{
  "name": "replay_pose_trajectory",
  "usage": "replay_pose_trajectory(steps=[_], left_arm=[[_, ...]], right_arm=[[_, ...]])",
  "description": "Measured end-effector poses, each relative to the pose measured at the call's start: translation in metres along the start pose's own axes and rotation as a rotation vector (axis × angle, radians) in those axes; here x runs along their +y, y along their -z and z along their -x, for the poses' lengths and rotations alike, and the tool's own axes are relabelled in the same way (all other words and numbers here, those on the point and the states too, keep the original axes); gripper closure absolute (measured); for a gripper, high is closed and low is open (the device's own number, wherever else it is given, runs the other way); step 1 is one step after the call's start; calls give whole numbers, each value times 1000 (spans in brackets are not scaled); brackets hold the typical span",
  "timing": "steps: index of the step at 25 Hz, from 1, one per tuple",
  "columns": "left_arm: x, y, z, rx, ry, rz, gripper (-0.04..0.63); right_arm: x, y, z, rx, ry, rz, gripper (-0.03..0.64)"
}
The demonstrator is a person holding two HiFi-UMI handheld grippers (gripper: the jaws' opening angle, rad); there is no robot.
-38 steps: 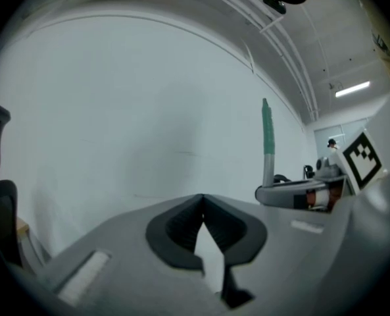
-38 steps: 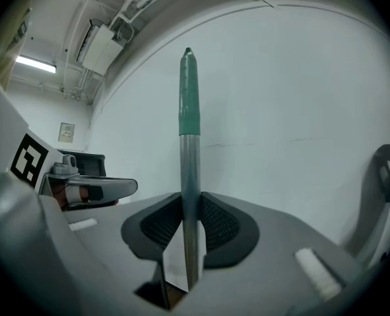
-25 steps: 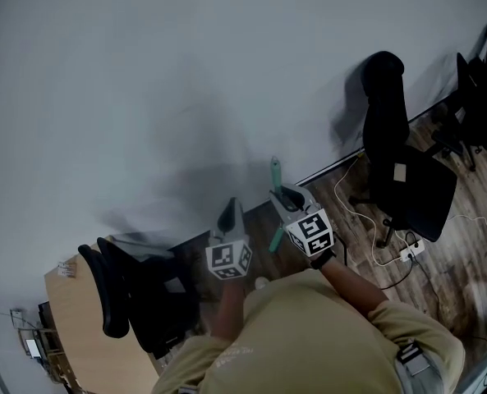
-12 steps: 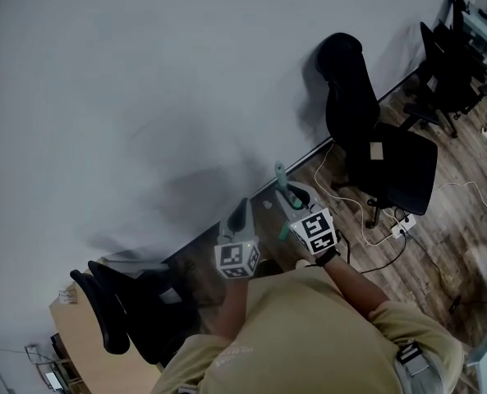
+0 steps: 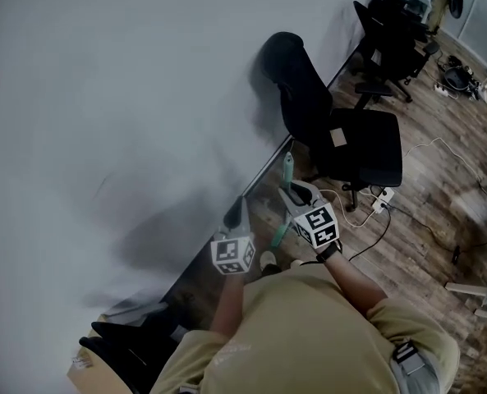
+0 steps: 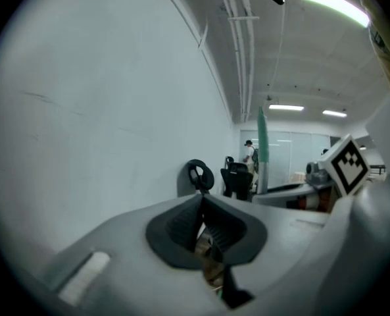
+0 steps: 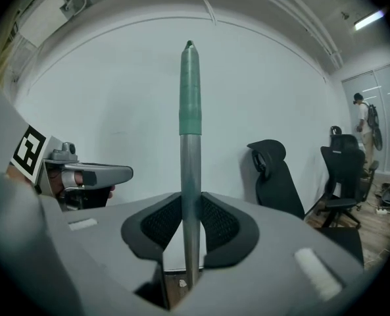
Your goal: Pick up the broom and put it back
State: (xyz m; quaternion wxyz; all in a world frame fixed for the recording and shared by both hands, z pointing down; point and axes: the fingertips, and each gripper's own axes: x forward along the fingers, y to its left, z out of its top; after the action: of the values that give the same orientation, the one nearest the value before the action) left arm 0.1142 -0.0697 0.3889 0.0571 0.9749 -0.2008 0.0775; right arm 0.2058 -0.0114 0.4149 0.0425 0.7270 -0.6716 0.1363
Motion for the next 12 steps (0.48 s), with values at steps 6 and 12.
replay_pose_trajectory(steps=[6,12], left_arm=[[19,4,-19,17,90,28,594],[48,16,-24,33,142,65,594]], right_arm=[[-5,11,-15,57,97,55,528],[-11,41,-30,139,177,41,528]])
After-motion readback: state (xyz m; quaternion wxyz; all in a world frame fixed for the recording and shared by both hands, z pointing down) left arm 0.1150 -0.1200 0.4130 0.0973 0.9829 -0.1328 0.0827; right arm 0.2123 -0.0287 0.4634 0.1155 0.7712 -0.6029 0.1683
